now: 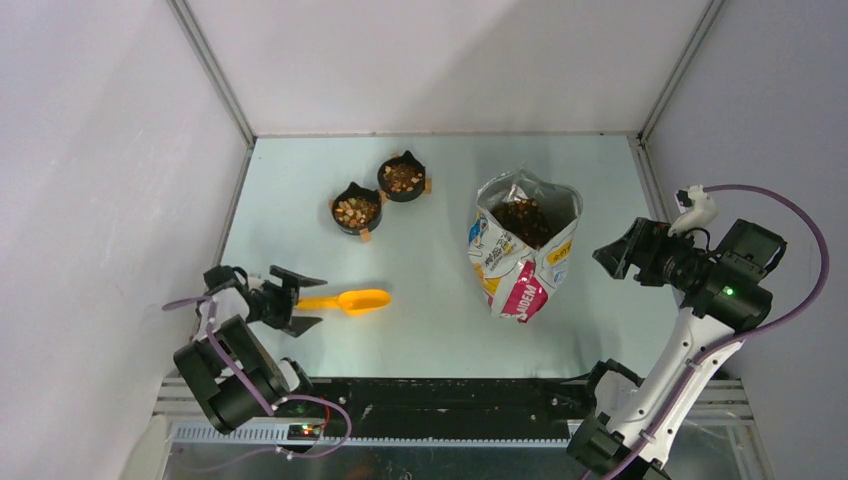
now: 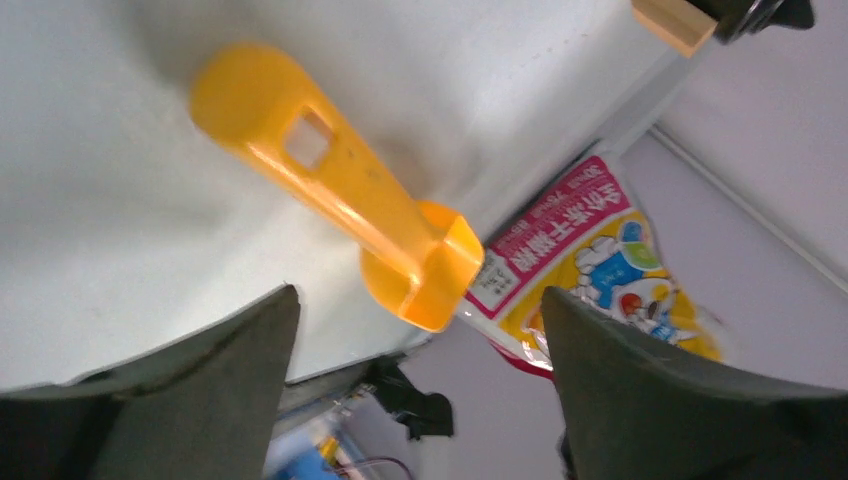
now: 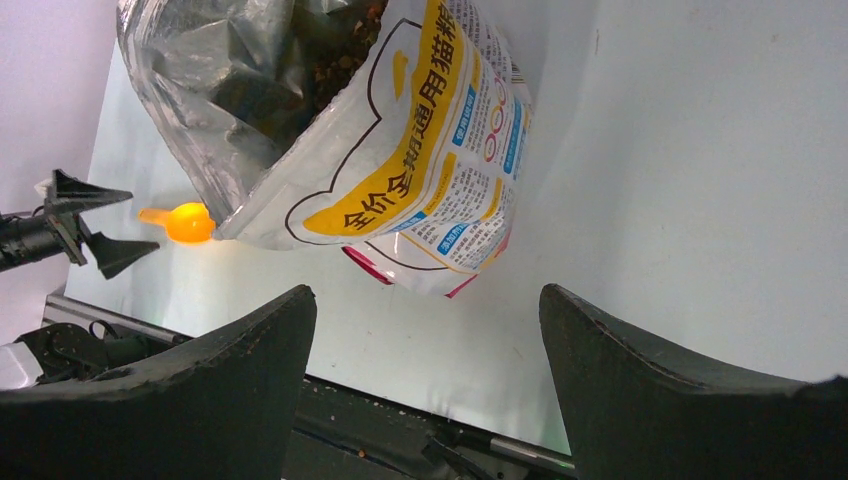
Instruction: Serve the pet food
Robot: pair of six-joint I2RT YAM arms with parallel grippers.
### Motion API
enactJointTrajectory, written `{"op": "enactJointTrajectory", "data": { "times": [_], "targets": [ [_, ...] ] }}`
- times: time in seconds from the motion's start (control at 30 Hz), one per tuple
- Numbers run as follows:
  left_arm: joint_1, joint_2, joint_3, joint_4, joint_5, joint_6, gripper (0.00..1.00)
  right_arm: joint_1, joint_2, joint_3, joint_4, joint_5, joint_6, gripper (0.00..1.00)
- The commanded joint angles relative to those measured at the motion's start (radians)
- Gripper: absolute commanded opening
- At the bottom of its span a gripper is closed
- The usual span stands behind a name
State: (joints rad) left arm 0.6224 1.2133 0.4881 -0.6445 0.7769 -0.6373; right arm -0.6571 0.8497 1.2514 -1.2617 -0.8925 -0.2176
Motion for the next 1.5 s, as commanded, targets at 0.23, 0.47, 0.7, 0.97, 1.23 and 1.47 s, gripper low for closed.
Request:
{"op": "enactJointTrajectory", "data": {
  "times": [0.23, 0.47, 0.7, 0.97, 1.23, 1.47],
  "targets": [
    [-0.019, -0.192, 0.157, -0.382, -0.054, 0.107, 1.0, 0.006, 0.04, 0.003, 0.015, -0.045, 0.021, 0.85],
    [-0.379, -0.237, 0.418, -0.285, -0.082, 0.199, 1.0, 0.028, 0.033, 0.005, 0.097, -0.06, 0.076, 0.85],
    [-0.782, -0.154, 0.839, -0.178, -0.34, 0.471, 1.0, 0.088, 0.02, 0.039, 0.14, -0.051, 0.1, 0.85],
    [-1.088, 0.124, 1.222, -0.152, -0.428, 0.818, 1.0, 0.234, 0.02, 0.206, 0.03, 0.058, -0.084, 0.85],
    [-1.241, 0.552, 1.755, -0.146, -0.351, 0.742, 0.85, 0.559, 0.19, 0.546, -0.065, 0.126, -0.224, 0.8],
    [-1.324, 0.847, 1.974, -0.141, -0.333, 0.687, 0.8, 0.95, 0.312, 0.508, -0.057, 0.409, -0.352, 0.7]
  ]
}}
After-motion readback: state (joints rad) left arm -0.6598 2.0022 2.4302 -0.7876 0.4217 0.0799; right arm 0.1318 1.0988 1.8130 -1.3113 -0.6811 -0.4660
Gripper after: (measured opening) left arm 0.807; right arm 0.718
